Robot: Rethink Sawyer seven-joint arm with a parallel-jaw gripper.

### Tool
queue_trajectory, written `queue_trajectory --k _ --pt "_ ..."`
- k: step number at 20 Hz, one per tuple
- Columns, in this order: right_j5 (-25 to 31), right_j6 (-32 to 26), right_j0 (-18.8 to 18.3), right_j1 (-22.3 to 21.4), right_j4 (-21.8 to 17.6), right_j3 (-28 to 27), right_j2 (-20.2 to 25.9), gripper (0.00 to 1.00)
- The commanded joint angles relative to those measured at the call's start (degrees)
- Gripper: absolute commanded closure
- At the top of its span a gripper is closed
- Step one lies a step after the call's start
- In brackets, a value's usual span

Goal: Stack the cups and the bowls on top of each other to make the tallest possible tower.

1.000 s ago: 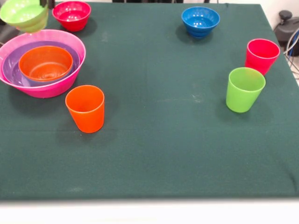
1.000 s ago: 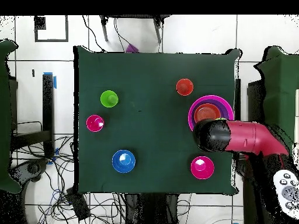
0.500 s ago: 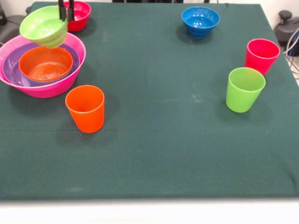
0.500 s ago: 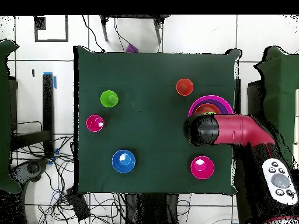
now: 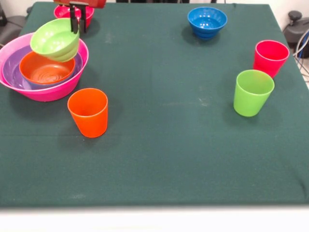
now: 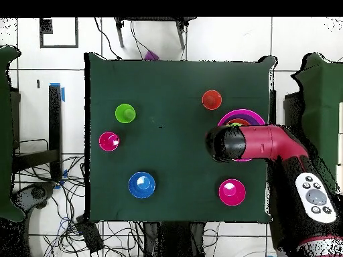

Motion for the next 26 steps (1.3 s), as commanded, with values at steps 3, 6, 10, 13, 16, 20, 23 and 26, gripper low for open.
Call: queue_trajectory --k 3,6,10,13,16,20,23,26 --pt "2.5 -20.2 -1.8 1.9 -7.4 -3.7 5.7 1.00" --pt "2.5 -19.2 -1.8 1.9 -8.0 -3.6 6.2 1.00" --pt "3.6 -18.0 -1.3 1.4 -9.2 -3.7 6.0 1.00" --pt "3.9 -17.7 -1.4 1.0 -9.5 -3.2 5.9 1.00" --pt "2.0 -16.1 -2.5 1.1 -8.4 -1.8 6.9 0.00" --pt "0.9 -14.8 -3.2 1.3 -7.6 -0.9 7.7 0.00" --pt "2.8 -15.5 -2.9 1.3 -7.8 -1.4 7.7 0.00" --pt "3.6 -15.7 -2.8 1.1 -7.8 -1.4 7.7 0.00"
